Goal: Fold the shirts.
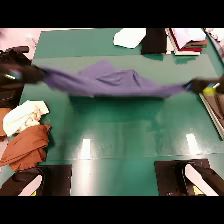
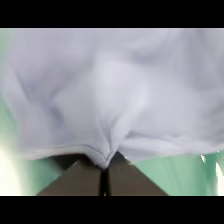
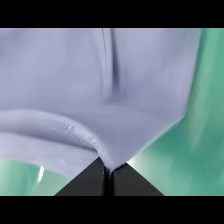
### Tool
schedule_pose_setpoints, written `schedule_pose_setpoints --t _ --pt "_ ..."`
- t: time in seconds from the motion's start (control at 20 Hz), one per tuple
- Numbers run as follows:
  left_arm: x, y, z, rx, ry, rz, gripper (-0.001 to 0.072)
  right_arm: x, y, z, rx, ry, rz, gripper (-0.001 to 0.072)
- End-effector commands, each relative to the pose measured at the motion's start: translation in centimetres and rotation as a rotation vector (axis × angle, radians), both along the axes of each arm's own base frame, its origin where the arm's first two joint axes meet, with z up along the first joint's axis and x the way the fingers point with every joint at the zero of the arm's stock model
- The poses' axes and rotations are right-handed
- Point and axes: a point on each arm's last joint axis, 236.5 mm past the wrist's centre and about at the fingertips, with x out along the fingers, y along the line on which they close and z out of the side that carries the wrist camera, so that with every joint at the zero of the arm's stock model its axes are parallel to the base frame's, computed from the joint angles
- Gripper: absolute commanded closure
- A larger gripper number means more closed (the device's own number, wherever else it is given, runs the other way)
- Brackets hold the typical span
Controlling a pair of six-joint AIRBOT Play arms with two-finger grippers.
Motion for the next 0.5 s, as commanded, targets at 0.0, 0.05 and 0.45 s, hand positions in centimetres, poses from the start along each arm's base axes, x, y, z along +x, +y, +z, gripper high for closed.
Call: schedule_pose_setpoints --t 0.0,0.05,0.45 --pt "-7.2 1.8 17.3 -0.012 -0.426 0.042 0.0684 -2.2 0.9 18.4 -0.143 -0.451 -0.004 0.0689" --pt "-9.9 2.1 21.5 -0.023 -0.535 0.044 0.0684 -3.7 1.1 22.5 -0.179 -0.550 -0.013 0.0689" --pt "-17.9 4.2 31.1 -0.048 -0.792 0.106 0.0685 -10.5 0.0 34.0 -0.327 -0.784 -0.149 0.0690"
